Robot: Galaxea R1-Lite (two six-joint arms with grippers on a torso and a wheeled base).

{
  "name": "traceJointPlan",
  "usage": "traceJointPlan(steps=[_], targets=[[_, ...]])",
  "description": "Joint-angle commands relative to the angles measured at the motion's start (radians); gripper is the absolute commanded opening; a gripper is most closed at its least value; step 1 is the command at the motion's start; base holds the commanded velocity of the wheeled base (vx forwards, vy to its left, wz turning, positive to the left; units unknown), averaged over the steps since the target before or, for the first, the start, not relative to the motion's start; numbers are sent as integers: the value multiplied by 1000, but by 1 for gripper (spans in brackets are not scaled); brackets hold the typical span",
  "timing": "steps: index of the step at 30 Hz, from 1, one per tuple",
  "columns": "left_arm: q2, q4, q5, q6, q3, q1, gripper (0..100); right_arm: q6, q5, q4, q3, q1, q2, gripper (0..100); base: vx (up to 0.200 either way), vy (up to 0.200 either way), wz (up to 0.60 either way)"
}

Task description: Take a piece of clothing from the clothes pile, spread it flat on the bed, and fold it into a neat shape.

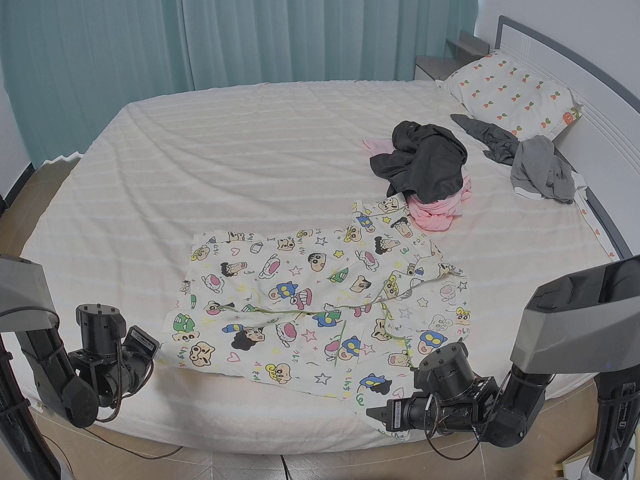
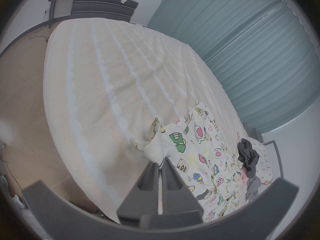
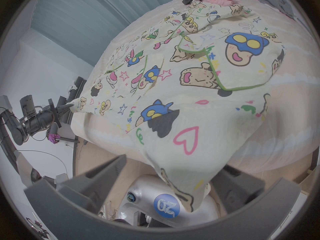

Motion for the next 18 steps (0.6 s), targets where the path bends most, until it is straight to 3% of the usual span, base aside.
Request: traceJointPlan(steps=[1, 6, 11, 14, 18], targets=[[3, -3, -2, 1, 27, -6, 0, -2, -35, 0, -5, 12, 14, 0, 0, 0, 0], [3, -12, -3, 14, 52, -18, 0, 4, -40, -4, 23, -1, -15, 0, 0, 0, 0], [38, -12, 6, 143, 105, -86, 0, 32, 135, -4, 115, -75, -130, 0, 0, 0, 0], [53, -12, 9, 172, 119, -92, 0, 32, 169, -5, 141, -104, -153, 0, 0, 0, 0], [107, -12, 8, 193, 122, -93, 0, 30, 273, -5, 187, -161, -190, 0, 0, 0, 0]])
